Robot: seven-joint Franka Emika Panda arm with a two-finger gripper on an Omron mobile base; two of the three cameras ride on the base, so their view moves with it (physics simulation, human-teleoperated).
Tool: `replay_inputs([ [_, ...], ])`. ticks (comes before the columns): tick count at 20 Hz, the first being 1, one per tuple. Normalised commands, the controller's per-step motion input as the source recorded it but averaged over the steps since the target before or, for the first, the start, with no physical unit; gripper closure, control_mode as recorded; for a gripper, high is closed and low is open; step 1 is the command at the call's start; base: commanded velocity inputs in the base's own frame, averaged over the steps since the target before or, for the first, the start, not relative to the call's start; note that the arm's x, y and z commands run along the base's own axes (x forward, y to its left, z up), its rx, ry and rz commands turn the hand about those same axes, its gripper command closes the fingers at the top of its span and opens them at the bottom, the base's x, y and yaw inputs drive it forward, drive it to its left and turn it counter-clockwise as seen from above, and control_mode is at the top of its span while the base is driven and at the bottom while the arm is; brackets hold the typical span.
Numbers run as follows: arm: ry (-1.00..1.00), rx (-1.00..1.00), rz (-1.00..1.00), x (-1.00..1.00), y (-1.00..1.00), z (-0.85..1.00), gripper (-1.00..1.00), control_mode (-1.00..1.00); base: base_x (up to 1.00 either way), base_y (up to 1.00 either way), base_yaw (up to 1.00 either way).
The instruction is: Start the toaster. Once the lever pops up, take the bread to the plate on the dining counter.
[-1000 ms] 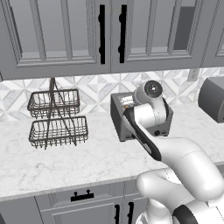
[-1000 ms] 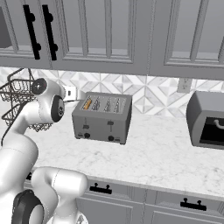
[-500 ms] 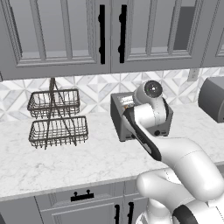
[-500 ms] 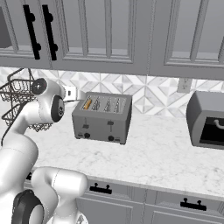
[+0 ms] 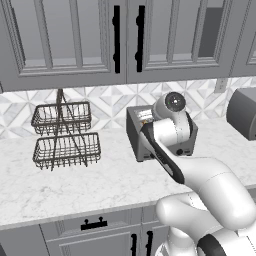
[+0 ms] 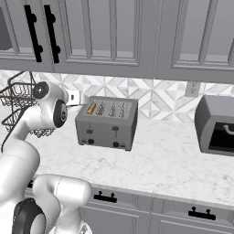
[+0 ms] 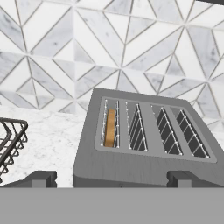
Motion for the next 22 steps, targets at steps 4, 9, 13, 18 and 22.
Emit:
replay_inputs([
  [4, 0.00, 0.00, 0.00, 0.00, 0.00, 0.00, -1.00, -1.00, 0.00, 0.00, 0.00],
  [9, 0.00, 0.00, 0.00, 0.00, 0.00, 0.00, -1.00, -1.00, 0.00, 0.00, 0.00],
  [13, 0.00, 0.00, 0.00, 0.00, 0.00, 0.00, -1.00, -1.00, 0.00, 0.00, 0.00],
  [18, 0.00, 0.00, 0.00, 0.00, 0.00, 0.00, -1.00, -1.00, 0.00, 0.00, 0.00],
  [22, 0.00, 0.00, 0.00, 0.00, 0.00, 0.00, -1.00, -1.00, 0.00, 0.00, 0.00],
])
